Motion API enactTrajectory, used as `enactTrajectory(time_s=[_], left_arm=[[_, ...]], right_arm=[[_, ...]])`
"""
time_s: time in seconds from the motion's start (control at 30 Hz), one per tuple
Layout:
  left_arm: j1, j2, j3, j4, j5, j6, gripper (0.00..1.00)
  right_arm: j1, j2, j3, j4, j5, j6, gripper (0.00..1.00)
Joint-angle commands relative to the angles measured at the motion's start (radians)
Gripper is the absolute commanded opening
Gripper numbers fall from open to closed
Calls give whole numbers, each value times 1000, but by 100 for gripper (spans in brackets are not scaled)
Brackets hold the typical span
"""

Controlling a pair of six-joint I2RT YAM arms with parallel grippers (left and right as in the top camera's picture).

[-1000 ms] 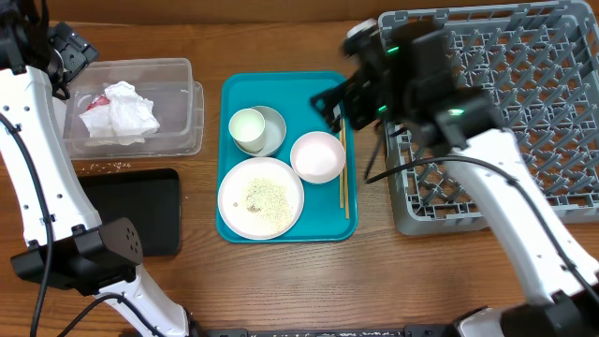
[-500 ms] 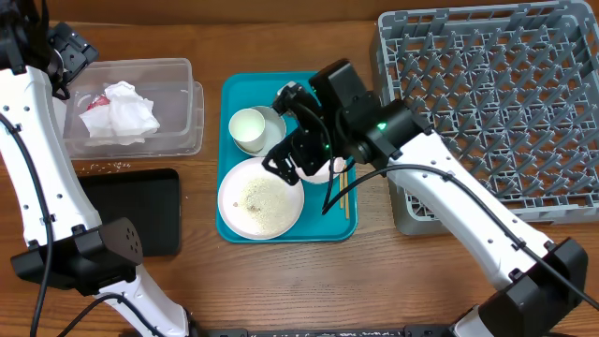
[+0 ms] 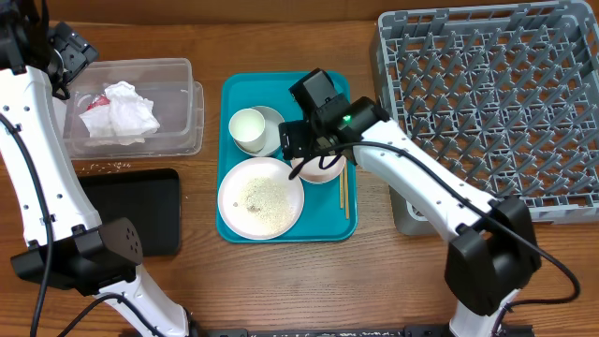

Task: Sort waste into correct bins and load items into the dishwasher
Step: 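Lower the right gripper and grasp the rim of the pink bowl, then lift the pink bowl and carry it right to the gray dish rack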

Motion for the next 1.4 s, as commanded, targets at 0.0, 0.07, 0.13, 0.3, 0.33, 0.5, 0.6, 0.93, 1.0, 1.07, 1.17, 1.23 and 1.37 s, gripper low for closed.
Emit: enactTrajectory(time_s=[0.0,0.07,0.13,0.3,0.33,0.5,0.6,0.93,1.0,1.07,1.17,1.23,1.37], left_arm=[[-1,7,-2,0,-3,12,100],[-1,7,-2,0,-3,12,100],[-1,7,-2,0,-3,12,100],[-1,7,-2,0,-3,12,100],[-1,7,-2,0,-3,12,100],[-1,7,-2,0,-3,12,100],[-1,7,-2,0,-3,12,100],[-1,7,-2,0,-3,12,100],[-1,7,-2,0,-3,12,100],[-1,7,-2,0,-3,12,100],[-1,7,-2,0,-3,12,100],[-1,7,-2,0,-3,12,100],[-1,7,-2,0,-3,12,100]], right_arm=[[0,24,23,8,56,101,75],[2,43,23,14,55,122,70],[11,66,23,16,71,122,70],[45,121,23,18,132,122,70],[51,131,23,20,140,122,70],[68,161,23,33,176,97,70],[71,164,23,45,177,56,70],[71,167,4,71,172,50,61],[75,167,-5,77,172,50,60],[81,167,-13,84,171,50,59],[95,169,-34,111,172,50,57],[106,170,-46,127,175,50,57],[119,170,-46,128,182,49,57]])
